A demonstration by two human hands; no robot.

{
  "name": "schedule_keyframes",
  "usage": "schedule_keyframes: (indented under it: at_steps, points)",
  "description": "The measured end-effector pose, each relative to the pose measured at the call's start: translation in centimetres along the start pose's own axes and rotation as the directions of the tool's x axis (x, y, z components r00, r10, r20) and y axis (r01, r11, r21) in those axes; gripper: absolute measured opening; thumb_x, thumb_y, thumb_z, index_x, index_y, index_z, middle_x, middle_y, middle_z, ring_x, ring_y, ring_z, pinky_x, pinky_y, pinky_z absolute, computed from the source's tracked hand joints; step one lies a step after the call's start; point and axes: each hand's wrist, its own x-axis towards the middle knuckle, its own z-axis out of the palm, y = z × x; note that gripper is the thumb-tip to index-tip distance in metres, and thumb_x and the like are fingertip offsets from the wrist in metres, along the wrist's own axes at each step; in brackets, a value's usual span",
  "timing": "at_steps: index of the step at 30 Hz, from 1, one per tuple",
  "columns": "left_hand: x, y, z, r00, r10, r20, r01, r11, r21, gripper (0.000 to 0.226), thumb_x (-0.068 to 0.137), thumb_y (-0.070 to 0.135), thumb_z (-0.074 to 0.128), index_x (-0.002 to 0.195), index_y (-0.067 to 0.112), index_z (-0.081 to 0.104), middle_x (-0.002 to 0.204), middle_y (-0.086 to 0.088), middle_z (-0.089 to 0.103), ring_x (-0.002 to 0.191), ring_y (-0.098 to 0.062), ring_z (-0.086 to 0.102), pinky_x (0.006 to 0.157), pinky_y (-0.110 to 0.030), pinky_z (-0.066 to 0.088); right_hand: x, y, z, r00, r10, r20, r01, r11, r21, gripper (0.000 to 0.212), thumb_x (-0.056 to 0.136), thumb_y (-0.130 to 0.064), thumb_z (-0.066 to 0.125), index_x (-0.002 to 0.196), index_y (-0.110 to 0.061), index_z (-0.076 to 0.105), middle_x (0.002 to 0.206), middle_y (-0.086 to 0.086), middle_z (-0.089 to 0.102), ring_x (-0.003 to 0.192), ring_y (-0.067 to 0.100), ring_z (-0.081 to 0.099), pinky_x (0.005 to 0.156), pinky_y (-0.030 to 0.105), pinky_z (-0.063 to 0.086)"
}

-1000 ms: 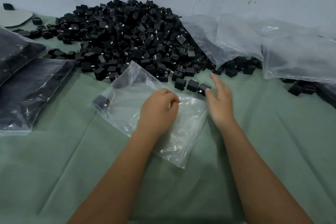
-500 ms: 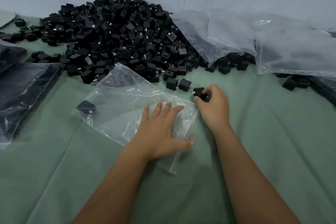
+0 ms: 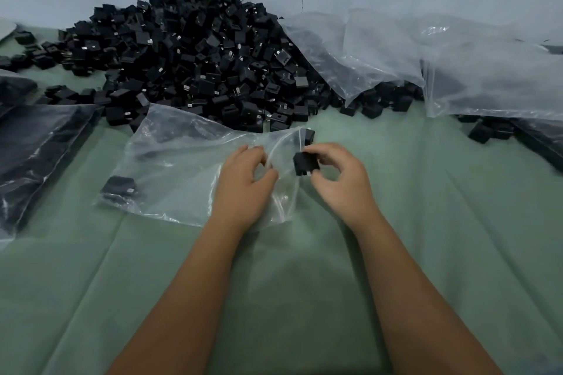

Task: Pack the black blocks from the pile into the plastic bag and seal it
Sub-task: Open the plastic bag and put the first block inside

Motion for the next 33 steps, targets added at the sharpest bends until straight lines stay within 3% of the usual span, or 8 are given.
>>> schedule_keyframes:
  at_steps: [4, 9, 14, 20, 23, 26, 29, 33]
  points:
    - [-0.4, 0.1, -0.3, 0.998, 0.015, -0.067, -0.022, 0.995, -0.098, 0.012, 0.086, 0.027, 0.057, 0.081, 0.021, 0.065, 0.087, 0.009, 0.065, 0.089, -0.012, 0.058, 0.076, -0.029, 0.045, 0.2, 0.7, 0.3, 0.992, 0.024, 0.124, -0.009, 0.993, -0.118, 0.033, 0.082, 0.002, 0.067, 0.104, -0.023, 0.075, 0.107, -0.007, 0.058, 0.11, 0.013, 0.051, 0.097, 0.021, 0.042]
    - [-0.4, -0.1, -0.2, 0.987, -0.087, -0.133, 0.071, 0.99, -0.126, 0.017, 0.088, 0.029, 0.058, 0.076, 0.017, 0.06, 0.07, 0.0, 0.059, 0.063, -0.012, 0.051, 0.06, -0.033, 0.042, 0.1, 0.8, 0.1, 1.0, 0.001, 0.006, 0.0, 0.985, -0.174, 0.028, 0.083, 0.0, 0.062, 0.095, -0.022, 0.075, 0.092, -0.007, 0.064, 0.093, 0.013, 0.058, 0.085, 0.027, 0.048]
    - [-0.5, 0.0, -0.2, 0.987, -0.119, -0.11, 0.105, 0.986, -0.127, 0.015, 0.085, 0.036, 0.056, 0.08, 0.024, 0.064, 0.074, 0.004, 0.063, 0.072, -0.019, 0.058, 0.067, -0.04, 0.049, -0.4, 0.1, 0.1, 0.998, -0.016, 0.06, 0.023, 0.993, -0.112, 0.02, 0.07, -0.011, 0.058, 0.078, -0.026, 0.067, 0.082, -0.013, 0.053, 0.076, 0.008, 0.054, 0.068, 0.023, 0.047]
    - [-0.5, -0.3, 0.0, 0.994, -0.106, -0.029, 0.103, 0.989, -0.107, 0.019, 0.09, 0.036, 0.055, 0.103, 0.041, 0.067, 0.086, 0.026, 0.067, 0.088, 0.01, 0.06, 0.07, -0.021, 0.045, -0.3, 0.3, 0.6, 0.98, -0.079, 0.18, 0.132, 0.944, -0.303, 0.018, 0.075, -0.016, 0.076, 0.085, -0.024, 0.063, 0.082, -0.015, 0.053, 0.083, 0.007, 0.051, 0.073, 0.032, 0.047]
    - [-0.3, -0.4, 0.0, 0.995, -0.095, -0.01, 0.094, 0.991, -0.095, 0.023, 0.092, 0.031, 0.056, 0.11, 0.038, 0.069, 0.094, 0.016, 0.069, 0.096, -0.003, 0.062, 0.077, -0.025, 0.047, -0.2, 0.4, 0.5, 0.985, -0.082, 0.154, 0.126, 0.943, -0.307, 0.013, 0.08, -0.011, 0.07, 0.088, -0.022, 0.069, 0.086, -0.01, 0.065, 0.088, 0.013, 0.054, 0.079, 0.039, 0.047]
    - [-0.2, -0.5, 0.0, 0.996, -0.09, -0.007, 0.089, 0.991, -0.097, 0.026, 0.093, 0.032, 0.054, 0.114, 0.039, 0.069, 0.085, 0.015, 0.066, 0.09, -0.008, 0.06, 0.077, -0.029, 0.046, -0.4, 0.2, 0.5, 0.988, -0.081, 0.128, 0.11, 0.965, -0.238, 0.015, 0.079, -0.01, 0.071, 0.088, -0.022, 0.072, 0.089, -0.009, 0.068, 0.091, 0.013, 0.058, 0.083, 0.037, 0.049]
    - [-0.2, -0.4, 0.0, 0.997, -0.081, 0.003, 0.081, 0.99, -0.112, 0.025, 0.093, 0.031, 0.054, 0.108, 0.045, 0.069, 0.099, 0.022, 0.066, 0.102, -0.006, 0.06, 0.086, -0.028, 0.047, -0.4, -0.1, 0.5, 0.98, -0.107, 0.167, 0.139, 0.971, -0.195, 0.017, 0.077, -0.009, 0.07, 0.085, -0.022, 0.075, 0.089, -0.012, 0.07, 0.092, 0.012, 0.059, 0.086, 0.036, 0.049]
    - [-0.4, -0.1, -0.1, 0.997, -0.073, -0.023, 0.069, 0.987, -0.147, 0.029, 0.087, 0.041, 0.049, 0.108, 0.053, 0.064, 0.099, 0.03, 0.061, 0.102, 0.009, 0.055, 0.083, -0.016, 0.04, -0.3, -0.2, 0.5, 0.971, -0.127, 0.203, 0.175, 0.955, -0.24, 0.017, 0.079, -0.007, 0.07, 0.091, -0.016, 0.077, 0.095, -0.007, 0.072, 0.093, 0.016, 0.06, 0.088, 0.04, 0.047]
